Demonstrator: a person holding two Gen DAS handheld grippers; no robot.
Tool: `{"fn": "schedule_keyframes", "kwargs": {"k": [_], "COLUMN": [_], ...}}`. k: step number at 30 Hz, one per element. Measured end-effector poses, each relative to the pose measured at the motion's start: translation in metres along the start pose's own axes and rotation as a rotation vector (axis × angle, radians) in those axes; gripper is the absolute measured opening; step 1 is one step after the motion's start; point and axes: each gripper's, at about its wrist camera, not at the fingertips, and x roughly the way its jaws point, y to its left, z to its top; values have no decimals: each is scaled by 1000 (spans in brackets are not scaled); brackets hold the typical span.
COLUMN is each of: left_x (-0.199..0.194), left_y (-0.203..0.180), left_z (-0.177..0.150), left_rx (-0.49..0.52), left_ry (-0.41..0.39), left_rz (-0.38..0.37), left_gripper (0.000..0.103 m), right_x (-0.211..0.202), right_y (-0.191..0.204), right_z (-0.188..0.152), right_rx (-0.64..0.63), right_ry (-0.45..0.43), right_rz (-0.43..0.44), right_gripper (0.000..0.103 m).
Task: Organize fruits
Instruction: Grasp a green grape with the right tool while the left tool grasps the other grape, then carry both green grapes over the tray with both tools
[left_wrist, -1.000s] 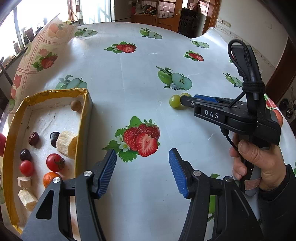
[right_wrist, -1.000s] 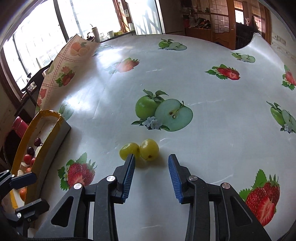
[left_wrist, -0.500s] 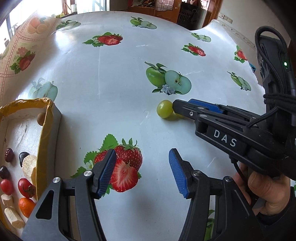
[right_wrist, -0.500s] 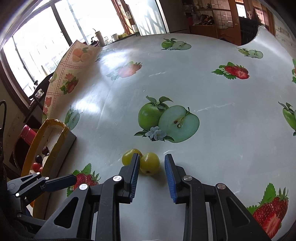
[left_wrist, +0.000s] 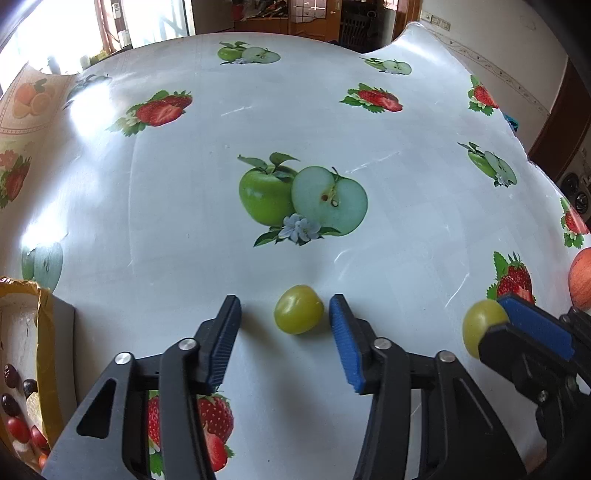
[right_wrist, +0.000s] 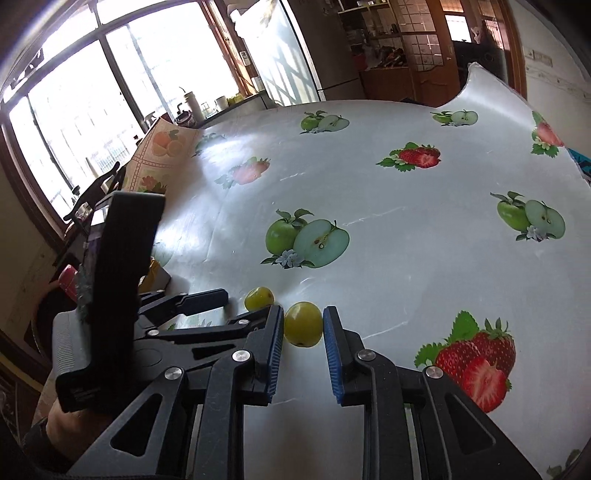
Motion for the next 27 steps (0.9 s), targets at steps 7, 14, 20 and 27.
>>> {"fn": "schedule_keyframes", "kwargs": {"k": [7, 14, 20, 27], "left_x": [-9, -35, -74, -110], "left_y": [4, 13, 19, 25], "left_z": [-13, -39, -61, -89], "left_rx": [-21, -58, -86, -111], "left_ry": [-13, -25, -73, -112], "left_rz": [-44, -51, -59, -50], "left_gripper": [20, 20, 20, 20], "right_x": [-35, -57, -72, -83], "right_y": [-9, 7, 16, 27], "right_z": [-12, -23, -37, -61], "right_rx": [48, 36, 43, 67], "right_ry": [-32, -57, -68, -67], "right_rz": [19, 46, 72, 111], "right_gripper": [22, 22, 22, 22]}}
